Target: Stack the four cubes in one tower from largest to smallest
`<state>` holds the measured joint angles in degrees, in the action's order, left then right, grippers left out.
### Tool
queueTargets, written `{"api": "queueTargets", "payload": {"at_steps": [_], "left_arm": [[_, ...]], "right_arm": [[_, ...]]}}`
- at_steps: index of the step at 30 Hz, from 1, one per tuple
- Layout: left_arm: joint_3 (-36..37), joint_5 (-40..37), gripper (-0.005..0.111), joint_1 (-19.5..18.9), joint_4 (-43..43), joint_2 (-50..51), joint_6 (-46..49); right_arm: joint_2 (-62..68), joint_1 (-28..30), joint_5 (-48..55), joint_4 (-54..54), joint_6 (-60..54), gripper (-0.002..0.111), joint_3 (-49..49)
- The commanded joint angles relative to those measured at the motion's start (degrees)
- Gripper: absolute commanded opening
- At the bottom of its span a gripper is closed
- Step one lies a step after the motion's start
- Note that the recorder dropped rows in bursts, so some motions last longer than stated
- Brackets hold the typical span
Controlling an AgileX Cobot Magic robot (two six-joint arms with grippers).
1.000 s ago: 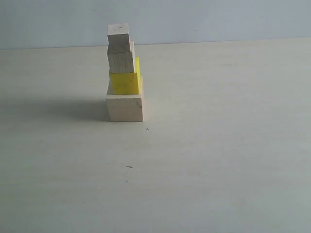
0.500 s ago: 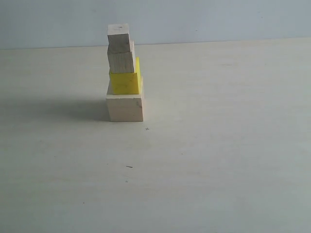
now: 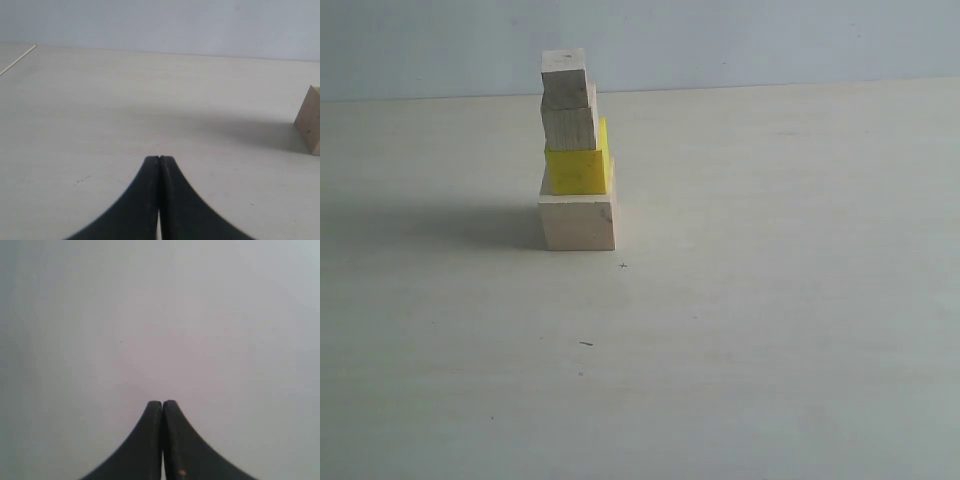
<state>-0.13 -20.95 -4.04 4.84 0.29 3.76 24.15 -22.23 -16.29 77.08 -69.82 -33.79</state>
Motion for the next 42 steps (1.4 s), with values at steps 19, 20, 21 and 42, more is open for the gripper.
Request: {"api": "queueTargets", "payload": {"at_steps": [19, 20, 21, 42], "left_arm": [[0.13, 0.68, 0.000, 0.00, 0.49, -0.29, 0.10], [0.13, 0.68, 0.000, 0.00, 0.49, -0.29, 0.10], [0.13, 0.68, 0.000, 0.00, 0.49, -0.29, 0.10], [0.13, 0.68, 0.000, 0.00, 0.49, -0.29, 0.10]], "right_arm": [[-4.13, 3.89, 2.89, -0.11, -3.65, 0.000, 0.23], [-5.24, 4.61, 3.39, -0.11, -3.65, 0.000, 0.23], [-6.37, 5.71, 4.44, -0.11, -3.65, 0.000, 0.23], [-11.72, 10.59, 11.97, -2.96, -6.35, 0.000, 0.31]]}}
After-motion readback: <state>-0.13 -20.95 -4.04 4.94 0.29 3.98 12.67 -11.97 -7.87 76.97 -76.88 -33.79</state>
